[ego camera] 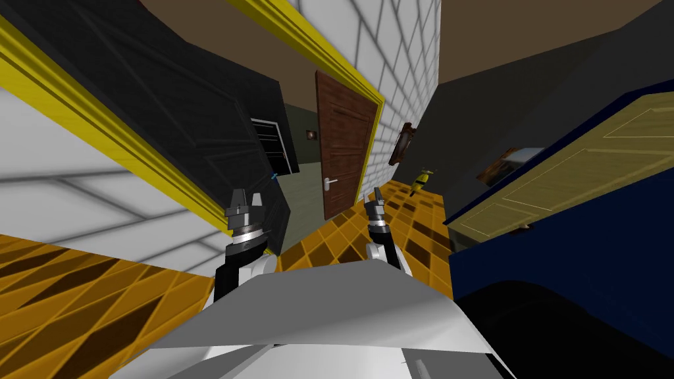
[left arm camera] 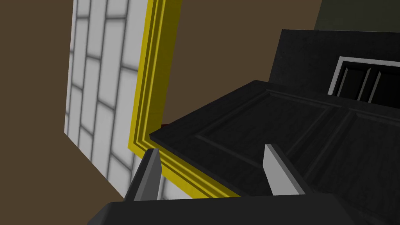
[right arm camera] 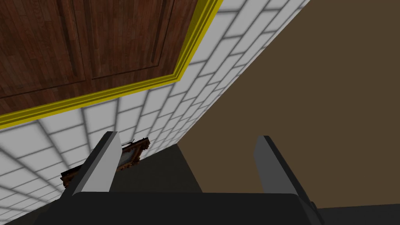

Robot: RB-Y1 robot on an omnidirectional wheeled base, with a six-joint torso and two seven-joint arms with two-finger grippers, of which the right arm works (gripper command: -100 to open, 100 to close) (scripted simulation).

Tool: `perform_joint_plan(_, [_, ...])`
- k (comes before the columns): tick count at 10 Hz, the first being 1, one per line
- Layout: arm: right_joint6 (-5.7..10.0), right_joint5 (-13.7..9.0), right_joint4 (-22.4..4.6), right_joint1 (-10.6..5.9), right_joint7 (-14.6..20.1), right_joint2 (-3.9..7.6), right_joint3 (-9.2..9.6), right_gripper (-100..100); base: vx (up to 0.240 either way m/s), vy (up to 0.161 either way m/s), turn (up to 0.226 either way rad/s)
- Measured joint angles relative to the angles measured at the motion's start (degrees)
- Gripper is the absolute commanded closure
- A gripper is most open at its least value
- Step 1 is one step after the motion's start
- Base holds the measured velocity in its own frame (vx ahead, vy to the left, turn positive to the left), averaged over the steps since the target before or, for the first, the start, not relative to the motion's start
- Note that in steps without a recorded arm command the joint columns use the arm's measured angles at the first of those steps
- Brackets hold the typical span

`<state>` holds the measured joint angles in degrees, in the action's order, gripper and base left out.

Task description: Push the door open

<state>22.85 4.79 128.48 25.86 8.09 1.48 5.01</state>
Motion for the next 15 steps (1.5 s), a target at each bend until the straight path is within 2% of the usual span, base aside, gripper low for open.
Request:
perform_joint_plan(4, [-0.60, -0.5, -5.4, -3.26, 0.0, 1.02, 0.21, -100, 0.096, -0.069, 0.073])
perform_joint_plan(7, [-0.79, -0.6, -9.2, -5.39, -0.3, 1.32, 0.55, -100, 0.055, -0.051, 0.044])
perform_joint_plan(9, [-0.94, -0.9, -12.7, -7.42, -0.2, 1.86, 0.59, -100, 0.086, -0.073, 0.093])
perform_joint_plan(12, [-1.23, -0.8, -17.9, -10.23, -0.9, 1.61, 1.73, -100, 0.087, -0.097, 0.089])
perform_joint_plan(14, [-1.81, -1.0, -20.4, -11.91, -1.0, 1.94, 1.91, -100, 0.063, -0.056, 0.033])
perform_joint_plan(15, [-1.55, -1.1, -22.3, -12.63, -0.9, 2.11, 1.93, -100, 0.070, -0.071, 0.096])
